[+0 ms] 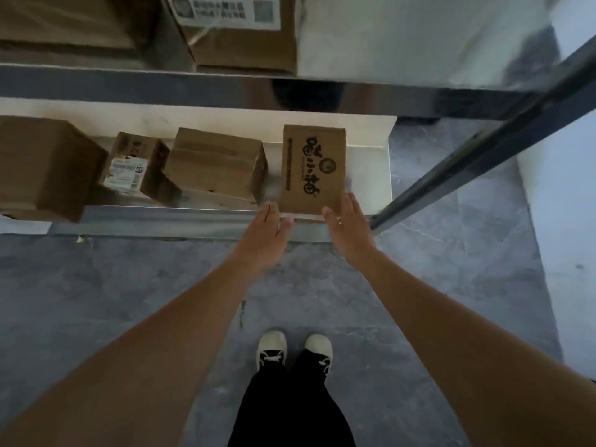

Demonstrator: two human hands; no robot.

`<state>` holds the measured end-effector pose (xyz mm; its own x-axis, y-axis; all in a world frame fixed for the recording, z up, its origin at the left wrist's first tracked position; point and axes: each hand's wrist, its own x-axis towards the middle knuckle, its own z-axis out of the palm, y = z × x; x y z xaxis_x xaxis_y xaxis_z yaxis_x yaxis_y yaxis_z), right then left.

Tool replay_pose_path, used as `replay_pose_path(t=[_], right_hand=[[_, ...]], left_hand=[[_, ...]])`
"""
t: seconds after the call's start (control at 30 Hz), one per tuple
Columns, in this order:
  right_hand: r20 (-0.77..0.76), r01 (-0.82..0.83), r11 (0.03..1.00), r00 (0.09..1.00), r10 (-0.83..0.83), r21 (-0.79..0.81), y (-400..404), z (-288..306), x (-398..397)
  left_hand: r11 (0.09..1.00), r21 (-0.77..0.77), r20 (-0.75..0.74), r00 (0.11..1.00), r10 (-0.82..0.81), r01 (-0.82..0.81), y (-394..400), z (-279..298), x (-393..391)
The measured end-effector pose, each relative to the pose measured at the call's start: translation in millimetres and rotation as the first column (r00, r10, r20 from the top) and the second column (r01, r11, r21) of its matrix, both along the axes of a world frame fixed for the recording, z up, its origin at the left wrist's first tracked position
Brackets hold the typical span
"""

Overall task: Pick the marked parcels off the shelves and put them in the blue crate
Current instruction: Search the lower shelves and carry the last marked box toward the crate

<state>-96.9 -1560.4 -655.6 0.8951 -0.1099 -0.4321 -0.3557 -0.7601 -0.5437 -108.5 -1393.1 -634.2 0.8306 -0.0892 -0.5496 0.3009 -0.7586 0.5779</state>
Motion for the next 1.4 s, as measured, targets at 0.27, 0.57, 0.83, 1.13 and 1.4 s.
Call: replay_pose_path(t=[0.27, 0.57, 0.83, 1.13, 1.4], right_hand=[[0.036, 0.067, 0.997, 0.997, -0.069, 0.049, -4, -24, 25], [0.027, 0.195, 0.977, 0.98, -0.199, 0.09, 10, -21, 29], [-0.24, 0.438, 0.897, 0.878, -0.413, 0.059, 16, -5, 43], [-0.196, 0.562, 0.769, 0.827, -0.526, 0.305, -1, 7, 37], [-0.361, 0.558, 0.772, 0.818, -0.449, 0.304, 5, 0, 27]], left_hand=[[0.859, -0.286, -0.146, 0.905, 0.399, -0.424, -12, -30, 35], [0.64, -0.459, -0.31, 0.787, 0.534, -0.616, -29, -29, 64], [0.577, -0.497, -0.291, 0.751, 0.593, -0.648, -46, -18, 56], [0.59, -0.493, -0.249, 0.753, 0.609, -0.639, -39, -14, 47], [0.725, -0.469, -0.099, 0.846, 0.524, -0.504, -41, -10, 47]])
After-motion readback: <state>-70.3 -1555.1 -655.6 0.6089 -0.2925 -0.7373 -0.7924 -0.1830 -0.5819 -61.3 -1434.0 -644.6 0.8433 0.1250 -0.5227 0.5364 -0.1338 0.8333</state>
